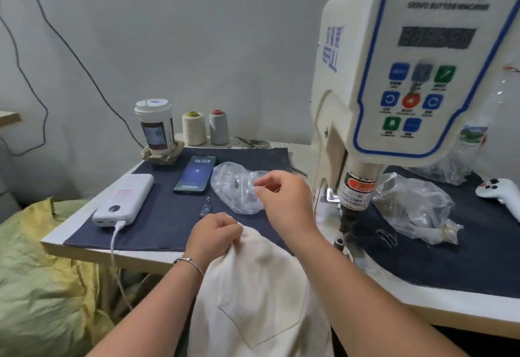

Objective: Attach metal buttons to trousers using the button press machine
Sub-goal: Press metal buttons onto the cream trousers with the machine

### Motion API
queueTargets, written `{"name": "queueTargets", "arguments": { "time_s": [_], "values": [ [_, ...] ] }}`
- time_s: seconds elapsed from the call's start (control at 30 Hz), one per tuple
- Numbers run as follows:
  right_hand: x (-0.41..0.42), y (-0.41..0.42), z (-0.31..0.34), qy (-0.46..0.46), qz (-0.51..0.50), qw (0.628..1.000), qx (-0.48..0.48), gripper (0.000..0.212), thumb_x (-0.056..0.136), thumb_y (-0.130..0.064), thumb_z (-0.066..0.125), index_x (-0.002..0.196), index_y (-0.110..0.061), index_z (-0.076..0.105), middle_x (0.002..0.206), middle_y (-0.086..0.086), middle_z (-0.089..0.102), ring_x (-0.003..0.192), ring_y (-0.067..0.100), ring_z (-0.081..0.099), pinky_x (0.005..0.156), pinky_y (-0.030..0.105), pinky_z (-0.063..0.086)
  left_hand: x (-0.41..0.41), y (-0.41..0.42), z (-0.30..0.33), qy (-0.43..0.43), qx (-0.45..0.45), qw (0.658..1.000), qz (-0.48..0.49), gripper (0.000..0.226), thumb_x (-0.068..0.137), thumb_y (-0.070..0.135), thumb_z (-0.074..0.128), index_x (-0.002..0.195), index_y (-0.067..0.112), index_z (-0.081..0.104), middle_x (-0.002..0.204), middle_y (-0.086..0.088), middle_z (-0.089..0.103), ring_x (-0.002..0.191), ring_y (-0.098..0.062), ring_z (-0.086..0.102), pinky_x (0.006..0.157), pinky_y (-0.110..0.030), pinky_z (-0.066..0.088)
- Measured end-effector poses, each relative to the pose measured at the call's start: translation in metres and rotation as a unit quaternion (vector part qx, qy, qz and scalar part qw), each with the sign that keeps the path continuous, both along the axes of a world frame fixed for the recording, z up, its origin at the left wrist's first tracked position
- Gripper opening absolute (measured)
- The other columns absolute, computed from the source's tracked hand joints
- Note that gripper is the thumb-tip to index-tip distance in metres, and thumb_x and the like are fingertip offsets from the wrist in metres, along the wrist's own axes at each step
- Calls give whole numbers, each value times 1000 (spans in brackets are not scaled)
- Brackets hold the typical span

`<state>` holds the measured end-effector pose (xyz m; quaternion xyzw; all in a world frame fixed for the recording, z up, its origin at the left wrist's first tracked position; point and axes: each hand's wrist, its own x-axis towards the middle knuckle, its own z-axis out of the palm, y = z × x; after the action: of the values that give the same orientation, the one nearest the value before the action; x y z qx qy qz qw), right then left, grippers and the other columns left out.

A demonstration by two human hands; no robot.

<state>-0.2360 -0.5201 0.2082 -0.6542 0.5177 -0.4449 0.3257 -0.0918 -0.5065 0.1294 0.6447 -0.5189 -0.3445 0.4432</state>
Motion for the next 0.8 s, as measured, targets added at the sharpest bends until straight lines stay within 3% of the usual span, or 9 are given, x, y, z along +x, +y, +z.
{"name": "queueTargets", "arguments": {
  "time_s": [0.13, 0.27, 0.33, 0.47, 0.63, 0.8],
  "values": [
    [45, -74, -20, 321, 32, 946, -8, 30, 93, -14, 48, 103, -33, 69, 119, 5, 49, 114, 26, 49, 86, 37, 47, 3, 1, 0, -16, 0, 1000, -1, 19, 53, 29, 51, 35, 27, 56, 55, 19, 53, 62, -9, 50, 71, -27, 38],
    [75, -110, -41, 464, 16, 886, 14, 33, 92, -23, 55, 124, -27, 62, 134, 6, 35, 129, 27, 29, 92, 44, 40, 4, 1, -4, -6, -13, 1000, -6, 18, 53, 28, 51, 36, 26, 55, 55, 17, 52, 63, -11, 49, 72, -31, 40],
    [82, -122, -45, 481, -13, 877, 18, 39, 90, -24, 59, 129, -23, 59, 136, 6, 36, 128, 26, 31, 94, 40, 40, 4, 0, -5, -4, -18, 1000, -10, 17, 53, 27, 52, 36, 27, 56, 56, 17, 51, 64, -12, 50, 72, -32, 41],
    [90, -136, -51, 496, -18, 868, -15, 42, 85, -19, 67, 126, -16, 59, 133, 8, 42, 122, 28, 39, 82, 35, 41, 4, 0, -7, 11, -23, 1000, -6, 15, 53, 28, 52, 38, 25, 54, 58, 14, 50, 65, -15, 49, 71, -34, 41],
    [93, -141, -60, 427, -44, 901, -56, 25, 89, -14, 59, 112, -17, 66, 123, 6, 45, 111, 27, 47, 74, 34, 35, 3, 4, -3, -1, -26, 1000, -10, 15, 52, 27, 52, 40, 21, 57, 61, 11, 49, 66, -15, 50, 75, -46, 46],
    [88, -139, -64, 394, -32, 915, -79, 13, 88, -16, 59, 96, -22, 67, 115, 6, 46, 104, 27, 48, 70, 34, 37, 3, 5, -1, -10, -25, 1000, -15, 16, 53, 28, 52, 38, 25, 57, 60, 12, 50, 65, -14, 51, 76, -44, 48]
  ]
}}
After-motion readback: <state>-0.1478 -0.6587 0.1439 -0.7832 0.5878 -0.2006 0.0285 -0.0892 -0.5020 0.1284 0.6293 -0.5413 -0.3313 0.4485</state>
